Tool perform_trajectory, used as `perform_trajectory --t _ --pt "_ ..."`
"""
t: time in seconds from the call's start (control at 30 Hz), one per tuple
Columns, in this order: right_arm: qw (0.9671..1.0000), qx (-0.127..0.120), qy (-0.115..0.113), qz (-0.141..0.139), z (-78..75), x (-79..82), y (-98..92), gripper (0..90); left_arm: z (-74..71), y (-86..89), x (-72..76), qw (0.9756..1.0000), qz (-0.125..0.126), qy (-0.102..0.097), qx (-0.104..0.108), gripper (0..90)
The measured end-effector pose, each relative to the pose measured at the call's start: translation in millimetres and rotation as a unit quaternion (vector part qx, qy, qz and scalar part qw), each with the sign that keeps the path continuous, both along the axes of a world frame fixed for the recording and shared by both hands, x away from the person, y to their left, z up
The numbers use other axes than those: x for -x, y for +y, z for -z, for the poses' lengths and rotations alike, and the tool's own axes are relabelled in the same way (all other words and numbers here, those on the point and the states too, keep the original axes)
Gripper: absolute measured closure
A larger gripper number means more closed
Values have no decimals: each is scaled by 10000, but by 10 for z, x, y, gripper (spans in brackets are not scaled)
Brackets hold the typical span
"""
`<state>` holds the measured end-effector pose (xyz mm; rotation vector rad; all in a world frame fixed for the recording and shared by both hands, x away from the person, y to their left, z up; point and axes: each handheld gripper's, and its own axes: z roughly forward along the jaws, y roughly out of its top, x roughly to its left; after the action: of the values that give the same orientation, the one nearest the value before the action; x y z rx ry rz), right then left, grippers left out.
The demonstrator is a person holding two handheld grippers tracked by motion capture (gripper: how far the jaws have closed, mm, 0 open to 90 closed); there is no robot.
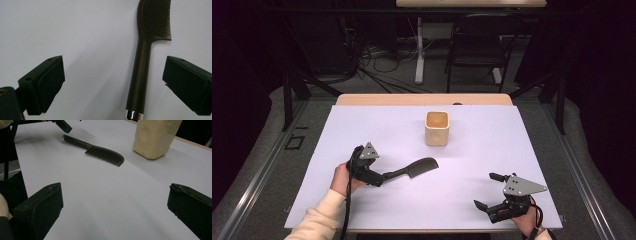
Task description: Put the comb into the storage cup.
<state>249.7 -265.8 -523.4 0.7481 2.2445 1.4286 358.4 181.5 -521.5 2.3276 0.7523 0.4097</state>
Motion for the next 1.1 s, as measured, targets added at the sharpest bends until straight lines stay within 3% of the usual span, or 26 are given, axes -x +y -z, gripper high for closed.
perform_trajectory --t 0.27,0.57,0.73,1.1 --pt "10000 7 9 2 5 -6 5 0 -11 -84 22 9998 165 -33 -117 0" --pt "10000 0 -4 2 4 -4 6 0 -31 -190 31 9981 341 -90 -509 0" --pt "10000 24 9 0 5 -5 9 0 -50 -212 13 9976 352 -77 -593 0" --pt "10000 47 37 18 18 -15 20 0 -78 -351 -20 9942 481 22 -960 3"
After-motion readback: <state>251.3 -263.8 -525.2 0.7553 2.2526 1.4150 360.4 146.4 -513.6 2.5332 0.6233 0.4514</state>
